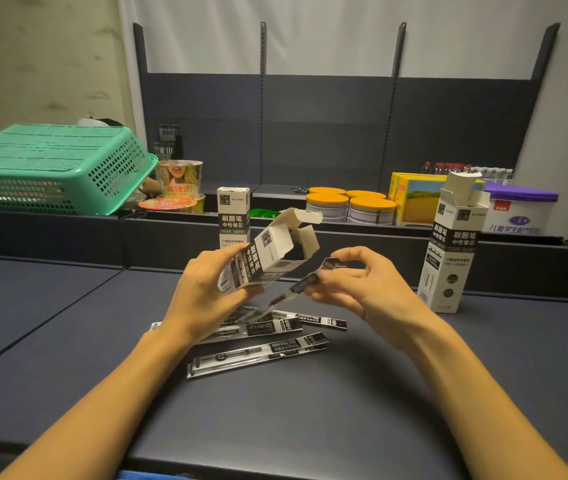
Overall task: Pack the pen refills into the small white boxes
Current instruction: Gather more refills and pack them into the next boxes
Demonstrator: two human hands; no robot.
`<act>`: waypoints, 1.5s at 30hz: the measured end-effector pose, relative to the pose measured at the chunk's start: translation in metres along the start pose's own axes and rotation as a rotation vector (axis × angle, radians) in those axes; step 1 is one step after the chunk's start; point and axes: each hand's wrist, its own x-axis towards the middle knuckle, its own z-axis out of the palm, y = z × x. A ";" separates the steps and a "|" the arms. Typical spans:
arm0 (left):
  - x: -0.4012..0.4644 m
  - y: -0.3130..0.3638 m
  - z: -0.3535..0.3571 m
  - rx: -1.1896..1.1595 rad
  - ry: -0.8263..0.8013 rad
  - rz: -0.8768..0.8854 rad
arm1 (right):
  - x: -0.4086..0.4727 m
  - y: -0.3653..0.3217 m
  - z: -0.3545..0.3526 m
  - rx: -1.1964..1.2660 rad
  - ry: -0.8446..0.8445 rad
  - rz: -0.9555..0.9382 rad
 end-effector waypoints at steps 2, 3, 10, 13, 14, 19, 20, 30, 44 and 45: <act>0.000 0.001 -0.001 0.001 -0.004 -0.004 | -0.001 -0.003 -0.003 0.003 0.000 -0.059; 0.000 0.001 0.000 -0.002 -0.003 -0.004 | -0.002 -0.005 -0.004 -0.021 0.001 -0.091; 0.000 0.000 0.000 -0.018 0.014 -0.004 | -0.009 -0.020 -0.009 -0.014 -0.004 -0.208; -0.001 0.000 0.001 -0.011 0.015 -0.014 | -0.013 -0.030 -0.013 0.081 -0.018 -0.229; -0.001 0.001 0.001 -0.008 0.018 -0.017 | -0.015 -0.032 -0.015 0.109 -0.008 -0.248; 0.000 0.000 0.002 -0.002 0.015 -0.017 | -0.019 -0.040 -0.021 0.268 0.046 -0.369; 0.000 0.000 0.002 -0.004 0.018 -0.018 | -0.019 -0.042 -0.022 0.286 0.055 -0.388; 0.000 0.001 0.002 -0.031 0.051 0.002 | -0.018 -0.036 -0.013 0.261 0.100 -0.486; 0.000 0.002 0.003 -0.041 0.048 0.001 | -0.017 -0.031 -0.012 0.063 0.107 -0.578; 0.000 0.002 0.003 -0.044 0.045 -0.001 | -0.016 -0.031 -0.013 0.062 0.110 -0.590</act>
